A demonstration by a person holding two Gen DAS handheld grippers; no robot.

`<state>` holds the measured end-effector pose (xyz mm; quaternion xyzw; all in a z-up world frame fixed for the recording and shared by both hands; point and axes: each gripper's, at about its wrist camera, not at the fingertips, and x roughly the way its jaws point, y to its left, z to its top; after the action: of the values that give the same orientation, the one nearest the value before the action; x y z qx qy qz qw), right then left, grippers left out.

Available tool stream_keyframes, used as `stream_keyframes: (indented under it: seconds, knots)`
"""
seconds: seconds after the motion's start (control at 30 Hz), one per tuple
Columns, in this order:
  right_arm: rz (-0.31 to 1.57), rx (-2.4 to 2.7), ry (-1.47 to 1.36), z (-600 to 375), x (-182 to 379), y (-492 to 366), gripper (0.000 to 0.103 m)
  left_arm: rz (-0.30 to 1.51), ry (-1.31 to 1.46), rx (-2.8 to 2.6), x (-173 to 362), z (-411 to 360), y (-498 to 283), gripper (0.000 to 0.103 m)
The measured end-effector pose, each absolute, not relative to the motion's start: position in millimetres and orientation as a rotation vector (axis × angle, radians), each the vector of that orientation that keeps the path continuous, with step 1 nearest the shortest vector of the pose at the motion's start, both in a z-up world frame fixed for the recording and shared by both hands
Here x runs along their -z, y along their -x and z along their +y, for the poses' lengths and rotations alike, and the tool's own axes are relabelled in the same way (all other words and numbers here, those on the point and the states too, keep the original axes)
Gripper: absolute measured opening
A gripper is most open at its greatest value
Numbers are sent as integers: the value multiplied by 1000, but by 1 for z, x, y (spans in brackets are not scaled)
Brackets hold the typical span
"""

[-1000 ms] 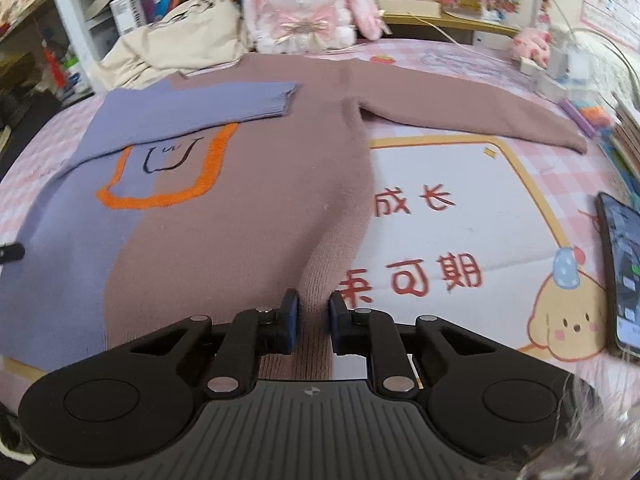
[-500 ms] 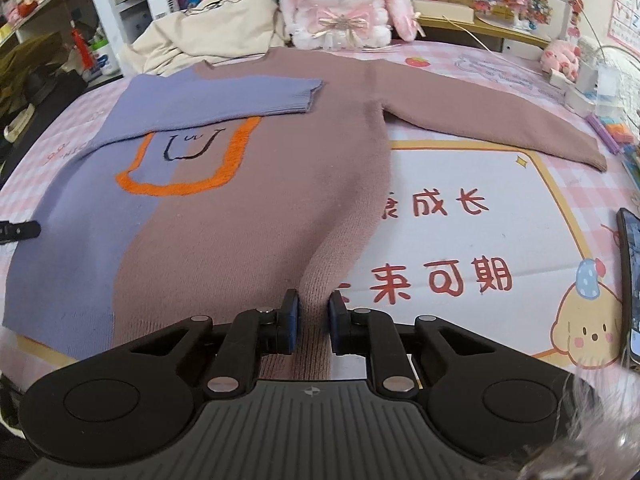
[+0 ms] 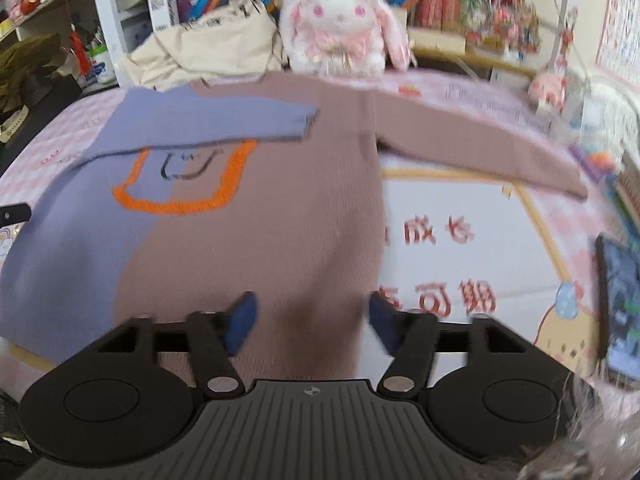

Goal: Fold clothes

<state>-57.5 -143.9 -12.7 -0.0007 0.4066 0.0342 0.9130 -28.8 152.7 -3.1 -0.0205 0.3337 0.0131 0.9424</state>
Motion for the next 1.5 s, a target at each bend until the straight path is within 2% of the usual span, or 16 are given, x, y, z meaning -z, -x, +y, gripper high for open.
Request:
stream_keyframes:
  seconds: [0.1, 0.23, 0.47, 0.87, 1.23, 1.4, 1.5]
  knots:
    - [803, -64, 25, -137, 8, 59, 89, 663, -19, 38, 1, 136, 32, 87]
    - [792, -33, 66, -132, 7, 60, 98, 690, -112, 127, 7, 115, 33, 88]
    - [813, -2, 52, -136, 10, 62, 98, 685, -152, 189, 11, 100, 36, 93]
    - [802, -36, 48, -152, 10, 51, 98, 698, -151, 122, 16, 92, 25, 94]
    - [786, -86, -5, -216, 13, 22, 98, 723, -233, 29, 16, 35, 13, 94]
    - [778, -95, -85, -263, 11, 4, 94, 735, -233, 21, 14, 3, 10, 94]
    - [773, -58, -134, -293, 12, -8, 84, 751, -239, -19, 15, -15, 9, 95]
